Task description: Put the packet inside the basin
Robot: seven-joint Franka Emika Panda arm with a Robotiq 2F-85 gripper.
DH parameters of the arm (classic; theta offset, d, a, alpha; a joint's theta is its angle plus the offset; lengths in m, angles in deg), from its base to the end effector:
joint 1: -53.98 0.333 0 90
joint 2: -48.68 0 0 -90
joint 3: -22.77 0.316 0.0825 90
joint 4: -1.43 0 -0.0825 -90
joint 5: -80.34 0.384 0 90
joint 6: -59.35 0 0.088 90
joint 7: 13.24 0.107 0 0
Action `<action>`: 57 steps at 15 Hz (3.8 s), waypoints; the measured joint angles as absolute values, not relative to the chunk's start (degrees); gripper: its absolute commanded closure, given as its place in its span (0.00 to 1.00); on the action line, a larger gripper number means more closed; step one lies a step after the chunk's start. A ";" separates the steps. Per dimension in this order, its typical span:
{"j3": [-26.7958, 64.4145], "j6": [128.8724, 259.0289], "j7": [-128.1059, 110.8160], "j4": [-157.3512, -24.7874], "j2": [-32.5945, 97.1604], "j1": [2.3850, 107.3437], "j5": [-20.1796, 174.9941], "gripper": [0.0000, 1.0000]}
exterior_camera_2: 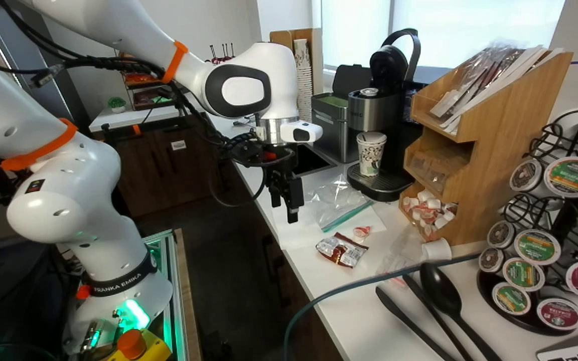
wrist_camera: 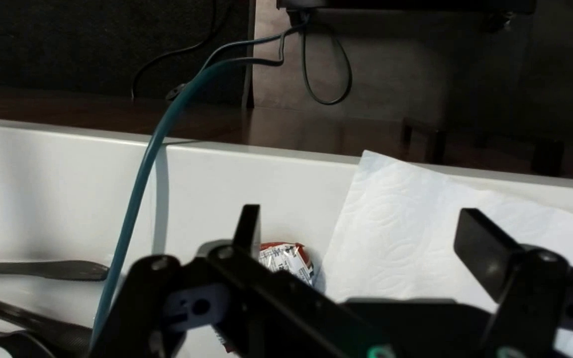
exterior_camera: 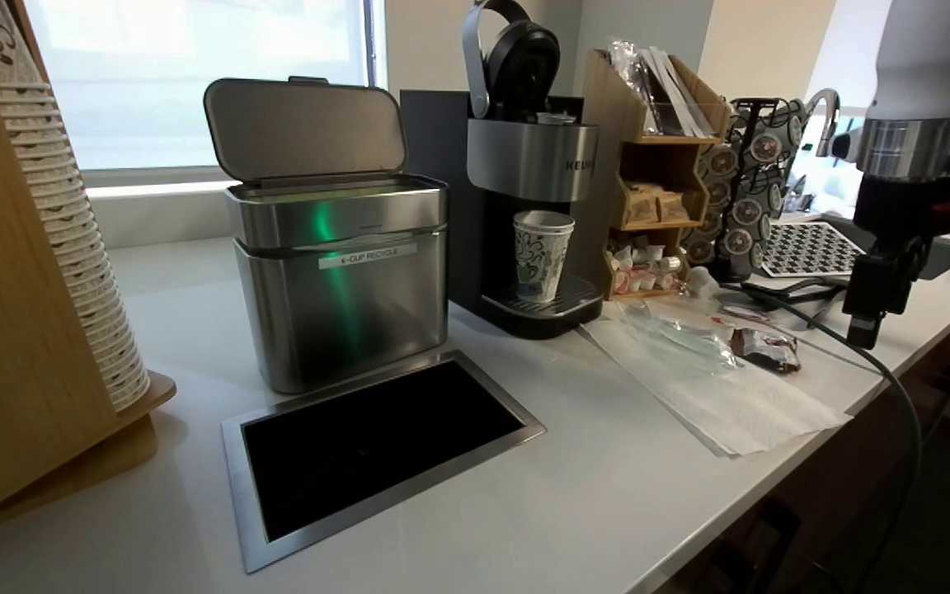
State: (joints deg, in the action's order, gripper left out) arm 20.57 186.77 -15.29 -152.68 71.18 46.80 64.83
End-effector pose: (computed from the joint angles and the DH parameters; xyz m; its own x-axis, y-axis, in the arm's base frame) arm 0.3716 -0.0691 0.3507 0.9948 0.0395 -0.0941 0.0562 -0.9816 0.1825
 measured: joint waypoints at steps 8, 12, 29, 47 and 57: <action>20.40 205.12 -19.42 -154.20 65.93 46.65 55.14 0.00; 19.65 209.43 -19.68 -154.32 62.84 44.79 51.08 0.00; 17.58 218.75 -15.76 -152.86 52.96 42.14 41.89 0.14; 15.18 220.20 -13.34 -151.44 49.82 42.65 41.97 1.00; 15.68 218.45 -31.21 -155.86 66.74 51.98 74.73 1.00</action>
